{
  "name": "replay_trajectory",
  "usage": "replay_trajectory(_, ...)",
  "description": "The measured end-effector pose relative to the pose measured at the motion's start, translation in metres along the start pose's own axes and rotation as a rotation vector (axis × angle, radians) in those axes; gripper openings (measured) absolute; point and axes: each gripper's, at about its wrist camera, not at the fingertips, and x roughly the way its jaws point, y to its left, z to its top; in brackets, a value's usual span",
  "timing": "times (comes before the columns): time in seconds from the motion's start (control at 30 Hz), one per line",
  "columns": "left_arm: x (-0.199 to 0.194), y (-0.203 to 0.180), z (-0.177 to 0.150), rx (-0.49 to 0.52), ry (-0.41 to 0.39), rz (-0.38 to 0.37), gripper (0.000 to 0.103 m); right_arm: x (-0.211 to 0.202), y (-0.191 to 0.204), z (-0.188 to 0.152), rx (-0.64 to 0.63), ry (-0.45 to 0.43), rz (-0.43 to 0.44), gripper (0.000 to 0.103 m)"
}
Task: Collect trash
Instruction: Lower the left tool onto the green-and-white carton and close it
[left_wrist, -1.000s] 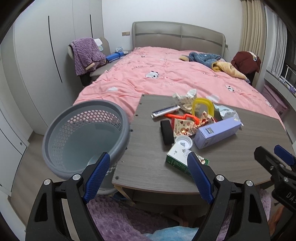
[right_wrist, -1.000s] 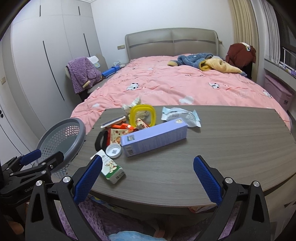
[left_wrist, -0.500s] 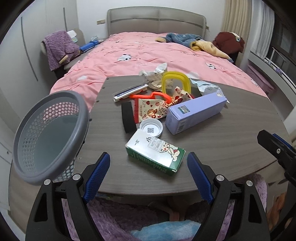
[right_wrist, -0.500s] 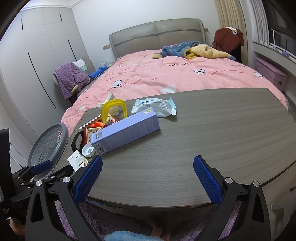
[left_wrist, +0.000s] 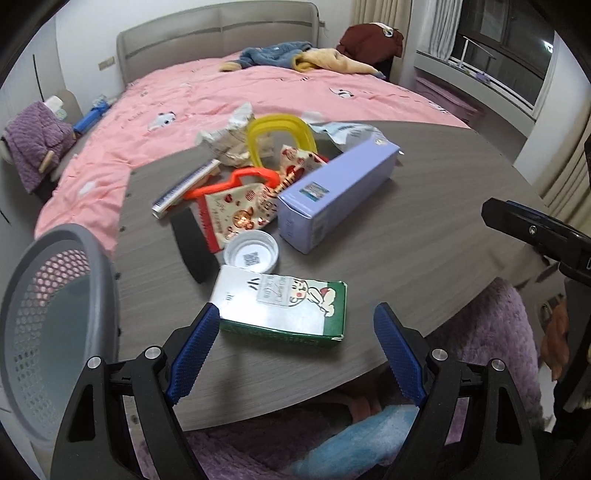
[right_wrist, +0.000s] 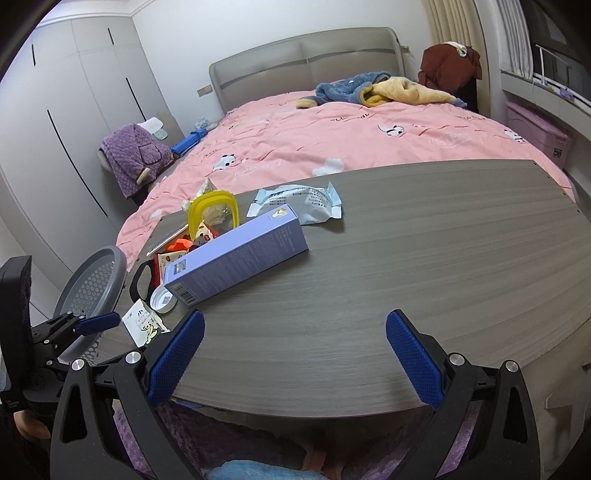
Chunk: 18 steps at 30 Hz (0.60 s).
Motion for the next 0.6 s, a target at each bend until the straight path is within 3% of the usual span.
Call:
replay_trajectory(0.33, 0.011, 0.009, 0.007, 0.014, 0.004, 0.004, 0.082, 0.006, 0.006, -0.001, -0.015, 0.023, -0.005, 0.097)
replay_trajectory(0.43, 0.011, 0.012, 0.006, -0.035, 0.005, -0.004, 0.082, 0.007, 0.009, -0.001, -0.020, 0.029, -0.005, 0.097)
replay_trajectory(0.6, 0.012, 0.020, 0.008, -0.178, -0.006, 0.049, 0.082, 0.009, 0.012, -0.002, -0.023, 0.036, -0.003, 0.097)
